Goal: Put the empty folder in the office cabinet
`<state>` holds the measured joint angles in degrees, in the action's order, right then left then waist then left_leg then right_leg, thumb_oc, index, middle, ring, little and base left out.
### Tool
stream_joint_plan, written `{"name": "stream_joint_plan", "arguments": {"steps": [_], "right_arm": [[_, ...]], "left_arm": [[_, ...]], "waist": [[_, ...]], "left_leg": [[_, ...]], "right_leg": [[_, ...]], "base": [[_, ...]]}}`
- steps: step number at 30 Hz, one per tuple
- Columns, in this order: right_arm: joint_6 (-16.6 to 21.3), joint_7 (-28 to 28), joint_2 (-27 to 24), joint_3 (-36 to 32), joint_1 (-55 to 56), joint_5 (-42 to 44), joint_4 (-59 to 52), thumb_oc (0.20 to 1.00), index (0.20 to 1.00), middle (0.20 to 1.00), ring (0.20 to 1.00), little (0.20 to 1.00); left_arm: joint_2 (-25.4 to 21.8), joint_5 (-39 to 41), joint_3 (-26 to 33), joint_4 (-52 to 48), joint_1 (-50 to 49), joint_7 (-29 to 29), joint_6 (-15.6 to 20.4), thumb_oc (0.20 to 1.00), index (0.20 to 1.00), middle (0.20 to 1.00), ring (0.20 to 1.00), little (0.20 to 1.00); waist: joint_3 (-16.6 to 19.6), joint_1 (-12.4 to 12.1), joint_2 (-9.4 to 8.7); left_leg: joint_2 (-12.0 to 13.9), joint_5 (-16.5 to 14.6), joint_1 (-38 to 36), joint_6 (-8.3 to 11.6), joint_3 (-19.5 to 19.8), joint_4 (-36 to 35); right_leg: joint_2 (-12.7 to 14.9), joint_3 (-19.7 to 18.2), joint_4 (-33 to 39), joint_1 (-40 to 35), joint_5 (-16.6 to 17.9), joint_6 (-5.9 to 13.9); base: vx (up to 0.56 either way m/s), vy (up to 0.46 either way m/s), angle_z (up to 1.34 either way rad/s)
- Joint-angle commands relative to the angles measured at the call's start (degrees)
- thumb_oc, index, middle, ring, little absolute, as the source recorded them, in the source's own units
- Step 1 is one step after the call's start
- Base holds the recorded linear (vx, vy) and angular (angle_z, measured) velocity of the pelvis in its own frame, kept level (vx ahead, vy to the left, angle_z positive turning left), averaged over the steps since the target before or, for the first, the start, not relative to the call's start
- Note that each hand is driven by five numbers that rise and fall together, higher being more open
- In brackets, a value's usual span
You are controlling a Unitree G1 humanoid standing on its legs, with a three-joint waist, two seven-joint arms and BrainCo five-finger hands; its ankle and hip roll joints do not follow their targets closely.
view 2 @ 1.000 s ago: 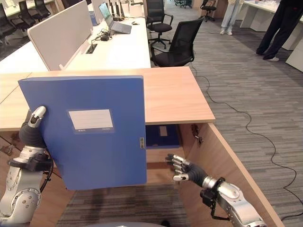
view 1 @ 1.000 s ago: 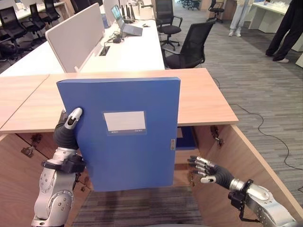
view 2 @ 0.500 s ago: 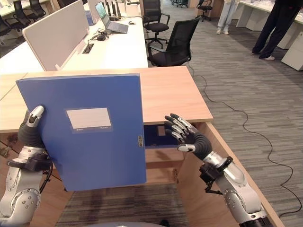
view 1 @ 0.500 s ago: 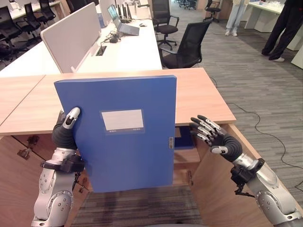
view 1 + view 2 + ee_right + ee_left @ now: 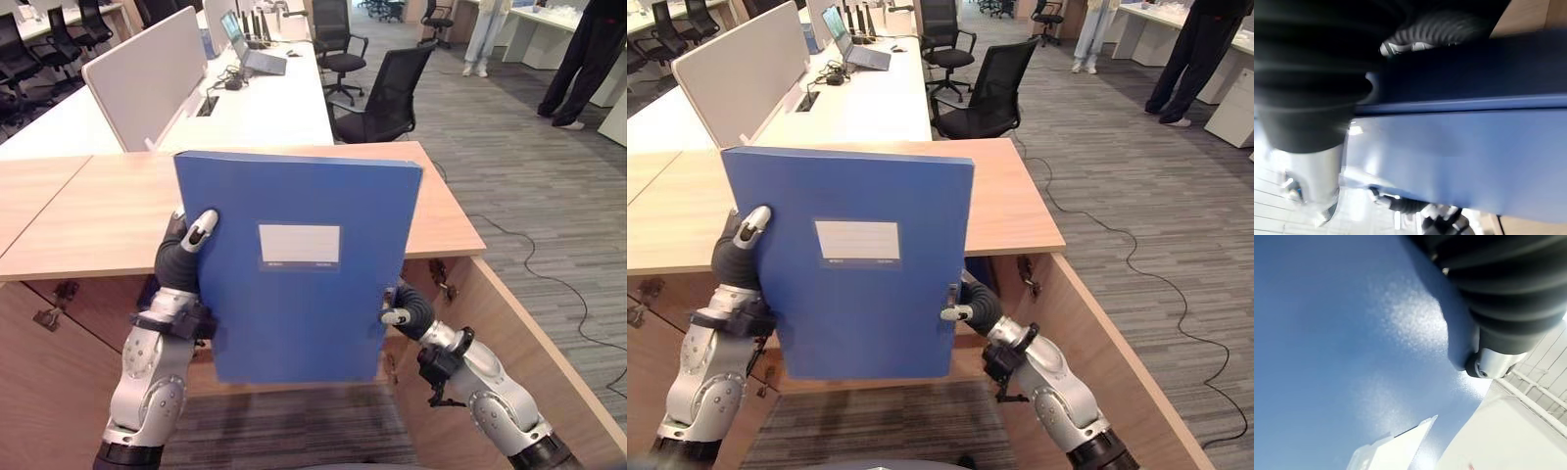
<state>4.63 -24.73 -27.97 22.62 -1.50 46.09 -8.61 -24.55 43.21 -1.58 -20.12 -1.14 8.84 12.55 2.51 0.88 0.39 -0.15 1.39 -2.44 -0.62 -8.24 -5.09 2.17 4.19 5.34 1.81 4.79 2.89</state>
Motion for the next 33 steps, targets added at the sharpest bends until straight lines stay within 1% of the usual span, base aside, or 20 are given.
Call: {"name": "stream_joint_plan", "arguments": {"steps": [1,3,4,5,7,9,10,11,14,15,16,19,21,27,28,29,30,33], "right_arm": [[4.3,1.3,4.8,1.5,-5.4,0.2,1.4,1.000,1.000,1.000,1.000,1.000],[4.9,2.1,5.8,2.6,-6.8,-0.1,2.1,1.000,1.000,1.000,1.000,1.000],[4.9,2.1,5.8,2.6,-6.8,-0.1,2.1,1.000,1.000,1.000,1.000,1.000],[5.3,3.5,6.5,3.9,-8.6,-1.8,3.9,1.000,1.000,1.000,1.000,1.000],[5.4,3.7,6.7,4.0,-9.1,-2.1,4.3,1.000,1.000,1.000,1.000,1.000],[5.6,4.0,7.1,4.5,-10.1,-2.9,5.0,1.000,1.000,1.000,1.000,1.000],[6.1,5.1,7.4,4.9,-11.1,-3.8,6.2,1.000,1.000,1.000,1.000,1.000],[6.1,5.1,7.5,4.9,-11.1,-3.8,6.3,1.000,1.000,1.000,1.000,1.000],[6.4,5.9,8.2,5.5,-12.4,-4.6,7.3,1.000,1.000,1.000,1.000,1.000],[6.4,6.1,8.4,5.8,-12.9,-4.8,7.3,0.545,0.545,0.545,0.545,0.545],[6.4,6.1,8.6,5.8,-13.0,-4.5,7.3,0.200,0.200,0.200,0.200,0.200],[6.5,6.0,9.7,6.7,-13.2,-3.3,7.0,0.200,0.200,0.200,0.200,0.200],[6.4,6.6,10.6,6.9,-12.2,-0.5,6.3,0.200,0.200,0.200,0.200,0.200],[5.6,5.6,11.7,8.2,-9.6,3.3,5.5,0.200,0.200,0.200,0.200,0.200],[5.2,5.4,11.9,8.6,-8.8,4.7,5.7,0.200,0.200,0.200,0.200,0.200],[5.2,5.4,11.9,8.6,-8.8,4.7,5.7,0.200,0.200,0.200,0.200,0.200],[4.8,5.1,12.3,9.2,-7.9,6.6,6.0,0.200,0.200,0.200,0.200,0.200],[4.1,4.6,12.8,9.7,-7.0,8.9,6.4,0.200,0.200,0.200,0.200,0.200]], "left_arm": [[-0.2,-0.8,-2.2,0.5,6.2,0.0,3.8,0.200,0.200,0.200,0.200,0.200],[0.1,-0.1,-4.3,0.6,7.2,0.4,3.3,0.200,0.200,0.200,0.200,0.200],[0.1,-0.1,-4.3,0.6,7.2,0.4,3.3,0.200,0.200,0.200,0.200,0.200],[0.3,1.1,-7.0,0.3,8.5,1.4,2.5,0.200,0.200,0.200,0.200,0.200],[0.4,1.4,-7.6,0.1,8.7,1.7,2.2,0.200,0.200,0.200,0.200,0.200],[0.9,3.7,-9.5,-0.5,9.2,2.8,1.5,0.200,0.200,0.200,0.200,0.200],[1.8,5.8,-11.8,-0.8,9.9,3.5,0.8,0.200,0.200,0.200,0.200,0.200],[1.8,5.8,-11.8,-0.8,9.9,3.5,0.9,0.200,0.200,0.200,0.200,0.200],[2.0,7.5,-14.3,-2.2,10.2,4.3,-0.3,0.200,0.200,0.200,0.200,0.200],[2.0,7.7,-15.2,-2.1,10.4,4.5,-0.5,0.200,0.200,0.200,0.200,0.200],[2.0,7.6,-15.7,-2.3,10.6,4.6,-0.7,0.200,0.200,0.200,0.200,0.200],[2.4,8.1,-17.7,-0.9,11.0,4.4,-1.3,0.200,0.200,0.200,0.200,0.200],[2.2,8.9,-18.6,0.0,11.1,4.4,-2.2,0.200,0.200,0.200,0.200,0.200],[2.2,10.9,-19.2,0.5,10.2,4.6,-3.0,0.200,0.200,0.200,0.200,0.200],[2.4,11.8,-19.7,1.3,10.2,4.4,-3.4,0.379,0.379,0.379,0.379,0.379],[2.4,11.8,-19.7,1.3,10.2,4.4,-3.4,0.464,0.464,0.464,0.464,0.464],[2.7,13.5,-20.6,2.7,10.2,4.1,-4.2,1.000,1.000,1.000,1.000,1.000],[2.7,14.8,-21.0,3.3,10.0,3.9,-4.8,1.000,1.000,1.000,1.000,1.000]], "waist": [[2.6,-0.6,-3.43],[2.6,-0.6,-3.43],[2.6,-0.6,-3.44],[2.6,-0.5,-3.43],[2.6,-0.5,-3.44],[2.6,-0.4,-3.46],[2.6,-0.3,-3.47],[2.5,-0.4,-3.47],[2.4,-0.3,-3.54],[2.4,-0.3,-3.53],[2.4,-0.3,-3.52],[2.3,-0.2,-3.51],[2.2,0.0,-3.48],[2.1,0.3,-3.41],[2.1,0.4,-3.40],[2.1,0.4,-3.40],[2.0,0.6,-3.34],[2.1,0.7,-3.33]], "left_leg": [[-2.0,-4.1,0.4,-0.03,4.8,0.1],[-2.1,-4.1,0.4,-0.06,4.8,0.1],[-2.1,-4.1,0.4,-0.06,4.8,0.1],[-2.1,-4.2,0.4,-0.13,4.9,0.1],[-2.1,-4.2,0.4,-0.14,4.8,0.1],[-2.0,-4.2,0.3,-0.17,4.8,0.1],[-2.0,-4.2,0.3,-0.22,4.8,0.1],[-2.0,-4.2,0.3,-0.22,4.8,0.1],[-2.0,-4.3,0.3,-0.29,4.9,0.1],[-2.0,-4.3,0.3,-0.33,4.9,0.1],[-2.0,-4.3,0.3,-0.34,4.9,0.1],[-1.9,-4.3,0.3,-0.34,4.9,0.1],[-1.9,-4.2,0.3,-0.36,4.8,0.1],[-1.9,-4.2,0.3,-0.29,4.4,0.1],[-1.9,-4.2,0.3,-0.29,4.3,0.1],[-1.9,-4.2,0.3,-0.29,4.3,0.1],[-1.9,-4.2,0.4,-0.28,4.3,0.1],[-1.9,-4.2,0.4,-0.24,4.3,0.1]], "right_leg": [[0.6,0.2,-0.6,-1.9,-3.8,2.14],[0.6,0.2,-0.7,-2.0,-3.8,2.11],[0.6,0.2,-0.7,-2.0,-3.8,2.11],[0.6,0.2,-0.7,-2.0,-3.8,2.08],[0.6,0.2,-0.7,-2.0,-3.8,2.09],[0.7,0.2,-0.7,-2.1,-3.8,2.09],[0.7,0.2,-0.7,-2.1,-3.8,2.09],[0.7,0.2,-0.7,-2.1,-3.8,2.09],[0.6,0.2,-0.8,-2.1,-3.8,2.09],[0.6,0.2,-0.8,-2.1,-3.8,2.08],[0.6,0.2,-0.8,-2.1,-3.8,2.08],[0.5,0.1,-0.8,-2.1,-3.8,2.04],[0.5,-0.1,-0.8,-1.9,-3.7,2.02],[0.5,-0.1,-0.8,-1.9,-3.6,2.13],[0.4,-0.2,-0.8,-1.8,-3.5,2.15],[0.4,-0.2,-0.8,-1.8,-3.5,2.15],[0.4,-0.3,-0.8,-1.8,-3.5,2.14],[0.4,-0.3,-0.8,-1.7,-3.5,2.14]], "base": [[0.00,0.000,0.00],[0.00,0.000,0.00],[0.00,0.000,0.00],[0.00,0.000,0.00],[0.00,0.000,0.00],[0.00,0.000,0.00],[0.00,0.000,0.00],[0.00,0.000,0.00],[0.00,0.000,0.00],[0.00,0.000,0.00],[0.00,0.000,0.00],[0.00,0.000,0.00],[0.00,0.000,0.00],[0.00,0.000,0.00],[0.00,0.000,0.00],[0.00,0.000,0.00],[0.00,0.000,0.00],[0.00,-0.002,-0.01]]}}
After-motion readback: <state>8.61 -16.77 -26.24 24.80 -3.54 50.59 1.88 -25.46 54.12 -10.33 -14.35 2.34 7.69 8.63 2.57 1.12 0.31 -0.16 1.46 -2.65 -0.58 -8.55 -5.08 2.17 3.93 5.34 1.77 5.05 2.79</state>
